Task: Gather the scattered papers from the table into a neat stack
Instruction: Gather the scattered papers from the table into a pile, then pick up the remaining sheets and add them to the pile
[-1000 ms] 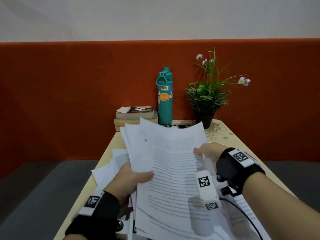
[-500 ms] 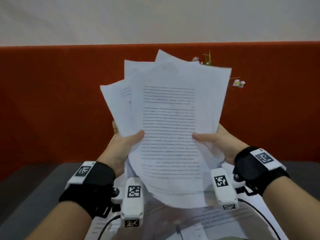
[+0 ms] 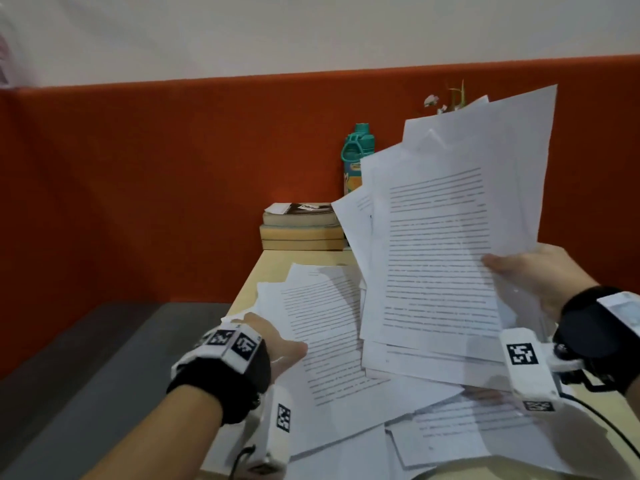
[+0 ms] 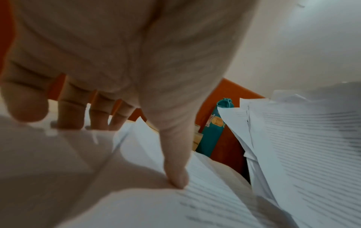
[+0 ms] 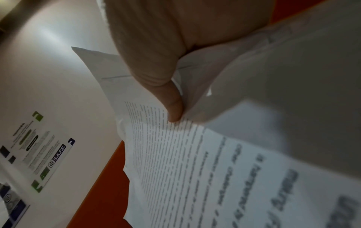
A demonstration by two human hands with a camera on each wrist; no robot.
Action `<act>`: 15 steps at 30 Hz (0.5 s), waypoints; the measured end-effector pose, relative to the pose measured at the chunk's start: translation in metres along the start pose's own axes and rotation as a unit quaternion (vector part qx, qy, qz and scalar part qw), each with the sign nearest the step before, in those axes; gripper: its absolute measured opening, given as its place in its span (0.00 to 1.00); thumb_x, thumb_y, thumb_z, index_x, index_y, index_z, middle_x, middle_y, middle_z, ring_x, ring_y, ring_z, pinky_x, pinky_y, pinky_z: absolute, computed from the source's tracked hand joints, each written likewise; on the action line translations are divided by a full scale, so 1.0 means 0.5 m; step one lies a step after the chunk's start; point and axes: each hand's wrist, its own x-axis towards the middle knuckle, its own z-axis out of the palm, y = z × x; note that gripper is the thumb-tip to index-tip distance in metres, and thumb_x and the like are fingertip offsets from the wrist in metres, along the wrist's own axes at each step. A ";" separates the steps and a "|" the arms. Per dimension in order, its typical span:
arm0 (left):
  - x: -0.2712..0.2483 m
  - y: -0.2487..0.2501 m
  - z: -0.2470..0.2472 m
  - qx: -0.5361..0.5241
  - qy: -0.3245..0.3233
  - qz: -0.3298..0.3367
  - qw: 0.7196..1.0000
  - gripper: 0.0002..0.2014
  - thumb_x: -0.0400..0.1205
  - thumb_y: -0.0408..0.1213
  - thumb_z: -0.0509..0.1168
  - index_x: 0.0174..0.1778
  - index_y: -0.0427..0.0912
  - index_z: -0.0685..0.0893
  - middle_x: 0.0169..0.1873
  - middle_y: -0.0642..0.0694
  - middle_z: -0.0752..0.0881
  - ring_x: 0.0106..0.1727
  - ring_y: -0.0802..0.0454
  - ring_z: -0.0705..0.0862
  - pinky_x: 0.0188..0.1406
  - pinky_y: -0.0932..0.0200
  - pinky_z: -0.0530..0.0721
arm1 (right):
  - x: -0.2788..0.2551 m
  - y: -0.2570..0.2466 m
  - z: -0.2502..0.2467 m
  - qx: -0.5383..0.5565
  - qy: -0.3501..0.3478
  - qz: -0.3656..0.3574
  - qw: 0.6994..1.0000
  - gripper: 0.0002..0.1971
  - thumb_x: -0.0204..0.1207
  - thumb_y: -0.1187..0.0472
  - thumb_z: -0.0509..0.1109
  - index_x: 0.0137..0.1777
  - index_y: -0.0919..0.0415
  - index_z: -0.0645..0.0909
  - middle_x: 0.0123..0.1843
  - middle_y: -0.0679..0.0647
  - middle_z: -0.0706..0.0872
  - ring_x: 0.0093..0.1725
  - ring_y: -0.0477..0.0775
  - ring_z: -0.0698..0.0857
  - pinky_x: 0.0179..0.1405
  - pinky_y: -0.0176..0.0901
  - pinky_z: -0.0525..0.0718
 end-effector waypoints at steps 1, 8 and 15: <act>-0.009 0.008 0.004 0.030 0.017 0.008 0.999 0.38 0.70 0.69 0.62 0.66 0.41 0.78 0.51 0.44 0.88 0.50 0.45 0.85 0.43 0.59 0.79 | -0.001 0.003 0.002 -0.003 0.004 0.001 1.000 0.24 0.72 0.68 0.75 0.68 0.69 0.78 0.50 0.57 0.87 0.48 0.59 0.86 0.54 0.49 0.79; 0.037 0.037 -0.016 -0.082 0.034 -0.006 0.996 0.07 0.81 0.37 0.64 0.52 0.39 0.82 0.48 0.42 0.87 0.57 0.41 0.86 0.45 0.57 0.83 | -0.004 0.004 -0.010 0.002 0.012 -0.002 1.000 0.23 0.72 0.69 0.74 0.68 0.69 0.78 0.53 0.59 0.84 0.42 0.54 0.84 0.41 0.44 0.79; 0.063 0.012 -0.009 -0.242 -0.039 -0.007 0.969 0.25 0.67 0.43 0.75 0.58 0.36 0.81 0.54 0.40 0.87 0.55 0.39 0.85 0.52 0.54 0.82 | 0.002 0.019 -0.022 -0.006 0.006 0.014 1.000 0.21 0.71 0.68 0.75 0.65 0.67 0.81 0.45 0.55 0.88 0.47 0.56 0.87 0.54 0.48 0.80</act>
